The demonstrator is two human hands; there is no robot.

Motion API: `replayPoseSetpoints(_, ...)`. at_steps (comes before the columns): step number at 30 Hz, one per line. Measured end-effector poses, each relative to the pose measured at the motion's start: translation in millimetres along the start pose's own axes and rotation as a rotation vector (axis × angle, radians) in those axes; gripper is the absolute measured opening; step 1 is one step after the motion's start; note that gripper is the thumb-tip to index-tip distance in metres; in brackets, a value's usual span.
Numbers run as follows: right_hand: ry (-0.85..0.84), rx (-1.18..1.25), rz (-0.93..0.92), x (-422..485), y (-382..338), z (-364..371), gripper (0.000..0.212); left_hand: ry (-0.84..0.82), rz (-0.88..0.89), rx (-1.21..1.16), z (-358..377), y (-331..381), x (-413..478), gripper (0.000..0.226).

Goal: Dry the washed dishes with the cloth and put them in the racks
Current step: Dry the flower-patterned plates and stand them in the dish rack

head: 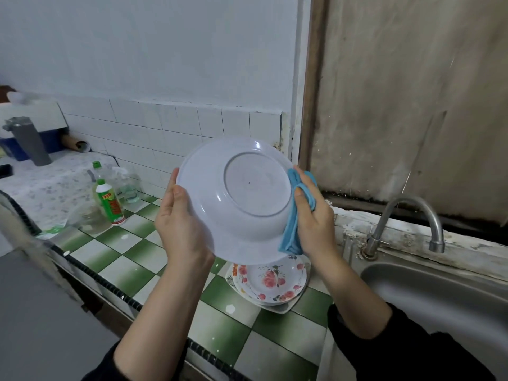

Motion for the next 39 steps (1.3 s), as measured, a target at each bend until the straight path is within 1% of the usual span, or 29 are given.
replayPoseSetpoints(1,0.0,-0.027,-0.055,-7,-4,2,0.037,0.008,0.001,-0.023,2,1,1,0.034)
replayPoseSetpoints(3,-0.035,-0.062,-0.23,-24,-9,10,0.042,0.024,0.0,-0.055,3,3,6,0.034)
replayPoseSetpoints(5,-0.066,-0.081,-0.395,-31,-7,10,0.044,0.004,-0.007,-0.052,2,5,10,0.034)
replayPoseSetpoints(6,-0.062,-0.076,-0.42,-25,-7,7,0.044,-0.025,-0.008,-0.04,1,6,11,0.034)
replayPoseSetpoints(7,-0.046,-0.052,-0.392,-15,-7,3,0.043,-0.064,-0.009,-0.023,0,7,11,0.034)
replayPoseSetpoints(10,0.003,0.049,-0.175,20,-13,-1,0.036,-0.232,0.015,0.017,3,14,7,0.031)
replayPoseSetpoints(12,0.006,0.026,-0.155,36,-24,2,0.034,-0.337,0.039,0.054,6,18,4,0.03)
replayPoseSetpoints(15,-0.071,-0.068,-0.265,40,-43,15,0.036,-0.432,0.084,0.199,6,19,1,0.028)
replayPoseSetpoints(18,-0.183,-0.222,-0.527,26,-51,34,0.041,-0.448,0.119,0.281,1,15,0,0.027)
replayPoseSetpoints(20,-0.178,-0.243,-0.67,18,-50,44,0.041,-0.428,0.14,0.295,-1,12,-3,0.029)
replayPoseSetpoints(22,-0.108,-0.219,-0.695,14,-43,47,0.039,-0.408,0.168,0.284,-2,12,-4,0.029)
replayPoseSetpoints(23,-0.045,-0.196,-0.655,12,-38,47,0.038,-0.393,0.182,0.275,-2,13,-4,0.029)
replayPoseSetpoints(24,0.03,-0.15,-0.558,10,-32,44,0.037,-0.374,0.198,0.268,-3,14,-3,0.029)
replayPoseSetpoints(27,0.22,0.075,-0.064,4,-15,40,0.03,-0.354,0.236,0.266,-5,16,-1,0.03)
replayPoseSetpoints(28,0.258,0.124,0.059,4,-10,40,0.032,-0.367,0.237,0.274,-4,16,-1,0.03)
replayPoseSetpoints(30,0.29,0.119,0.175,8,-9,40,0.034,-0.411,0.236,0.288,-1,17,-3,0.03)
replayPoseSetpoints(32,0.263,0.09,0.192,17,-17,42,0.032,-0.458,0.266,0.304,1,18,-4,0.029)
replayPoseSetpoints(34,0.2,0.031,0.109,22,-35,50,0.031,-0.512,0.299,0.328,3,18,-5,0.03)
replayPoseSetpoints(35,0.178,-0.032,0.016,21,-45,54,0.031,-0.527,0.302,0.341,4,18,-6,0.03)
replayPoseSetpoints(37,0.104,-0.165,-0.265,13,-61,62,0.038,-0.511,0.294,0.338,5,13,-4,0.031)
replayPoseSetpoints(39,-0.034,-0.265,-0.533,-2,-62,72,0.046,-0.492,0.285,0.303,8,12,-4,0.029)
Point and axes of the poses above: each hand's wrist, its own x-axis towards the middle knuckle, its own z-axis out of the palm, y = z × x, the point moved 3 cm from there along x, towards the middle knuckle, and after that the axes turned 9 degrees about y, right-handed, at the moved point
